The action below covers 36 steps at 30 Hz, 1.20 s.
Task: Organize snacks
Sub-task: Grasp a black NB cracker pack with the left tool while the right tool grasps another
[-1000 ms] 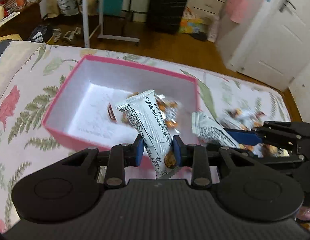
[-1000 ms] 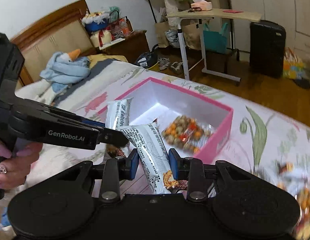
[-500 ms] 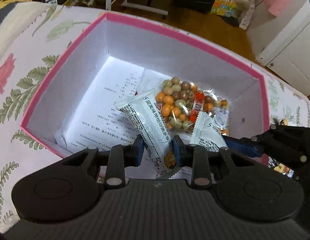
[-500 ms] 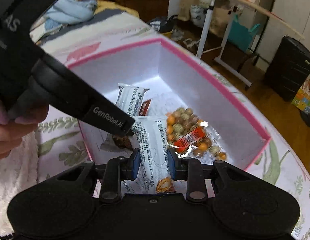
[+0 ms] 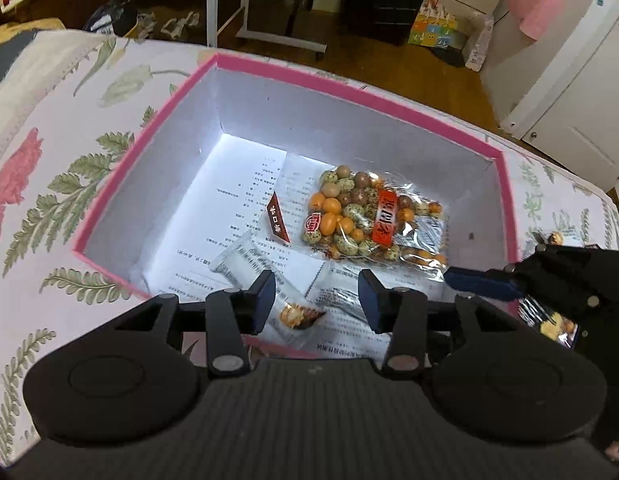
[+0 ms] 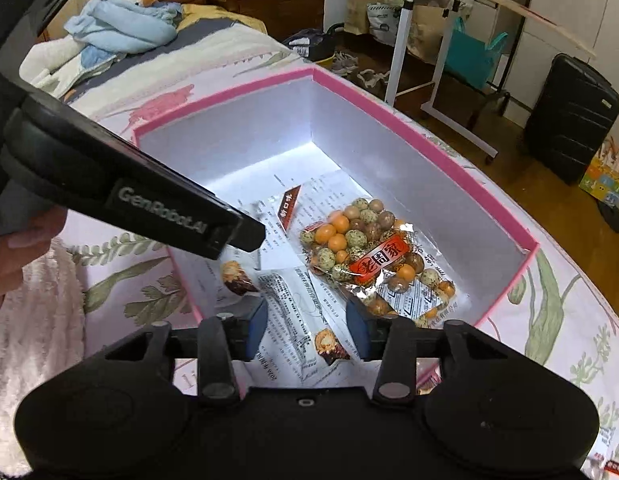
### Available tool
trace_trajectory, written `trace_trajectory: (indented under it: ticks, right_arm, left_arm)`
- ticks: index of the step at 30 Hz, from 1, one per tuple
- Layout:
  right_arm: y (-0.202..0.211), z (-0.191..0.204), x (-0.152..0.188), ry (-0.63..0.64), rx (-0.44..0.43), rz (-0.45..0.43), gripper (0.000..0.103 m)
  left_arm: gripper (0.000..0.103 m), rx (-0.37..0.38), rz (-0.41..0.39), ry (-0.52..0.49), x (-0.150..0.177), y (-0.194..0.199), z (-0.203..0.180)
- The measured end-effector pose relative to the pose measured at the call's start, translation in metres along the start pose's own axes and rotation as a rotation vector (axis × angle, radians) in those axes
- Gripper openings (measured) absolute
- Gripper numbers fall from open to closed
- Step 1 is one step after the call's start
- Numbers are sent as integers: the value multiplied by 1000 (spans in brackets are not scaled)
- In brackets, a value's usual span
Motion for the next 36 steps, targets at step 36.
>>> trace_trajectory:
  ticks: [36]
  right_arm:
    - [171,-124,181,-419,73,-118,66]
  left_arm:
    - [57,185,15,-457,84,73,-192]
Point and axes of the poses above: each gripper's, at about its wrist camera, not at the fingertips, and y roughly against the way its jaws point, z to its left, x to its underside, the point moved 8 cm from there along -y, roughly the way its jaws point, and after that the axes turned 10 degrees about x, right-handed, at the moved point
